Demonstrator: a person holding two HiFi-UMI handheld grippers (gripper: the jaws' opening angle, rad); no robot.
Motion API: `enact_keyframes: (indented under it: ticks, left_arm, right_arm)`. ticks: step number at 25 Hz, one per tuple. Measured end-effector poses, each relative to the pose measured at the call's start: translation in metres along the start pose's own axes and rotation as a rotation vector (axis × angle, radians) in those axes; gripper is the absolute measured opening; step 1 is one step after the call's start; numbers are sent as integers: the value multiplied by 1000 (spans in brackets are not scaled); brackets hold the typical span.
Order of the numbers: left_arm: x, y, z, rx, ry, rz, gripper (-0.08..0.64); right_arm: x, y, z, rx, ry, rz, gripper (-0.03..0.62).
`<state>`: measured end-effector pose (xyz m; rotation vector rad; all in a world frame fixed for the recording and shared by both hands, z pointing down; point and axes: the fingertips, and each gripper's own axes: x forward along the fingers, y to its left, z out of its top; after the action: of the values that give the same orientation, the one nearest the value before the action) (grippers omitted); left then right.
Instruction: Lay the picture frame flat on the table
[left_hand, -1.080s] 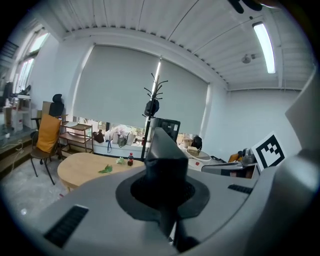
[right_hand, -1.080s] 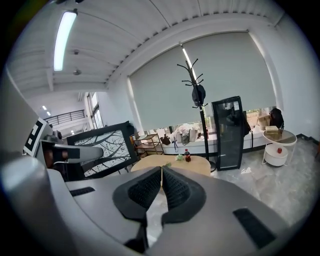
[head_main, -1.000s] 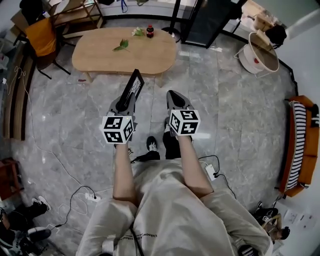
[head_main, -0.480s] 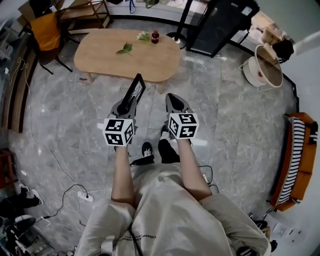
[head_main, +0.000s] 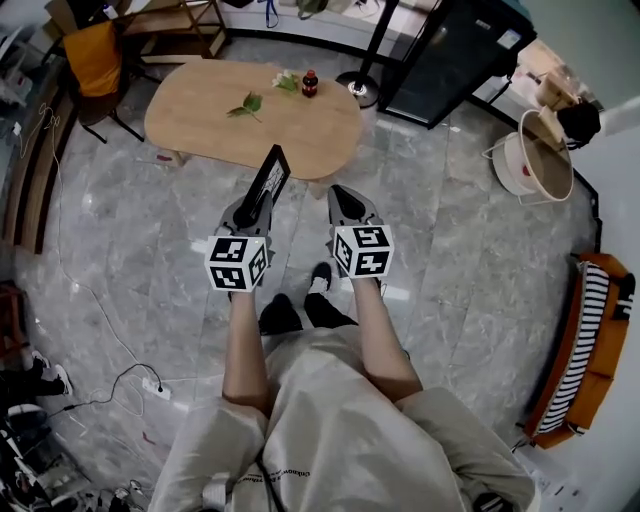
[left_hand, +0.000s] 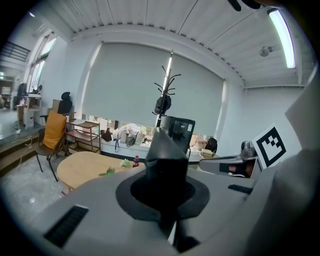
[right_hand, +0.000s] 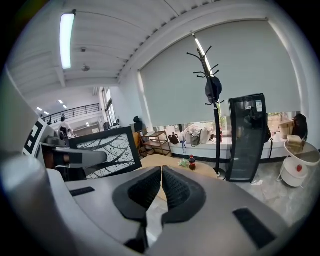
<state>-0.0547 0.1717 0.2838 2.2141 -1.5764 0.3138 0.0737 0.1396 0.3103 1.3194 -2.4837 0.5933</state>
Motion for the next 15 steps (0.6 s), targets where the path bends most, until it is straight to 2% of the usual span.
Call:
enact_keyframes:
  ticks: [5, 12, 15]
  left_arm:
    - [20, 5, 16, 21, 9, 44, 28]
    - [44, 45, 22, 24, 22, 85, 28]
    - [61, 60, 42, 16, -5, 98, 28]
  right_arm:
    - [22, -42, 19, 56, -7, -9, 35]
    - [67, -50, 21, 75, 10, -12, 37]
    - [81, -62, 35, 96, 4, -29, 35]
